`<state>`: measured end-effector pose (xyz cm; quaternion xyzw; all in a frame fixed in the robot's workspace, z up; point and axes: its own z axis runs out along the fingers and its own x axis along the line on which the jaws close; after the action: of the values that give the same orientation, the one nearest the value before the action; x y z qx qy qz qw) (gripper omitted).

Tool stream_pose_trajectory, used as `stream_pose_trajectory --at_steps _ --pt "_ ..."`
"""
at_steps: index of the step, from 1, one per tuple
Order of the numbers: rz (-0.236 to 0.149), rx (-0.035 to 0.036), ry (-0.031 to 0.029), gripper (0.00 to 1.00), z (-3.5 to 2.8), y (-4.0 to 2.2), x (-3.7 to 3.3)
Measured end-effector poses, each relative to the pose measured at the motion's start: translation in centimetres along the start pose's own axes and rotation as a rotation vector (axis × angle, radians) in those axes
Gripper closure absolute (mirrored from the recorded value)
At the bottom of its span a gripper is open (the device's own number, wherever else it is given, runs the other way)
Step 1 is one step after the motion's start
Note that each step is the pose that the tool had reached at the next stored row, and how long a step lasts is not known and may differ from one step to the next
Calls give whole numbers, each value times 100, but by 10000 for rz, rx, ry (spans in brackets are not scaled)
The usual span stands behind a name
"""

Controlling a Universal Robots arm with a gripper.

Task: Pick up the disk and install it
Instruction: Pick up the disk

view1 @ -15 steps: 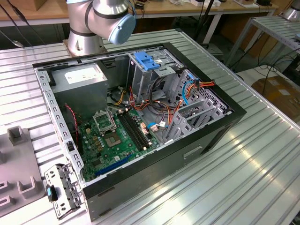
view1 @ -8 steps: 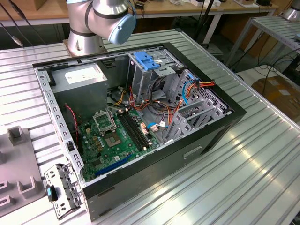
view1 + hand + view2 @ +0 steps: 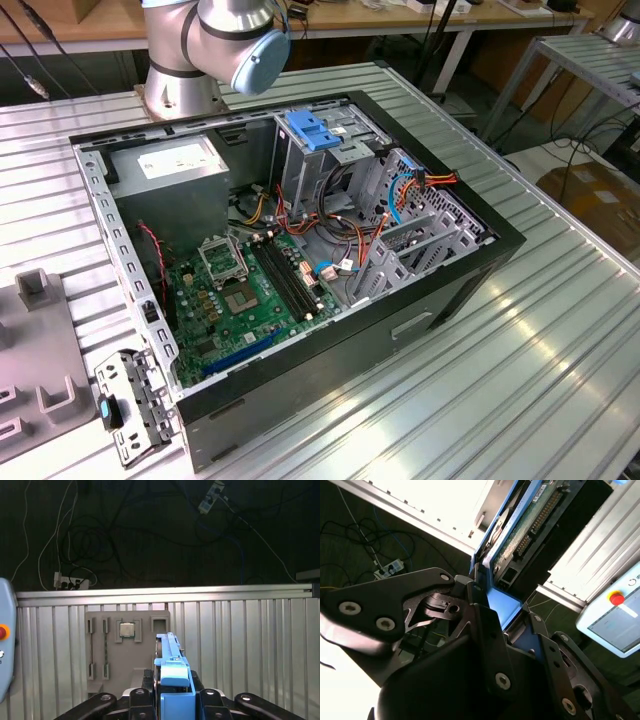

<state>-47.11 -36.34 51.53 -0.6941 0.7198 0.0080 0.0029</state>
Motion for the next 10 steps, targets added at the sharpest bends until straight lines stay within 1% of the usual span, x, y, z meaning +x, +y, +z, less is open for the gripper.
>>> stream_pose_trajectory --at_steps 10 --pt "-1 0 0 63 -1 -35 -1"
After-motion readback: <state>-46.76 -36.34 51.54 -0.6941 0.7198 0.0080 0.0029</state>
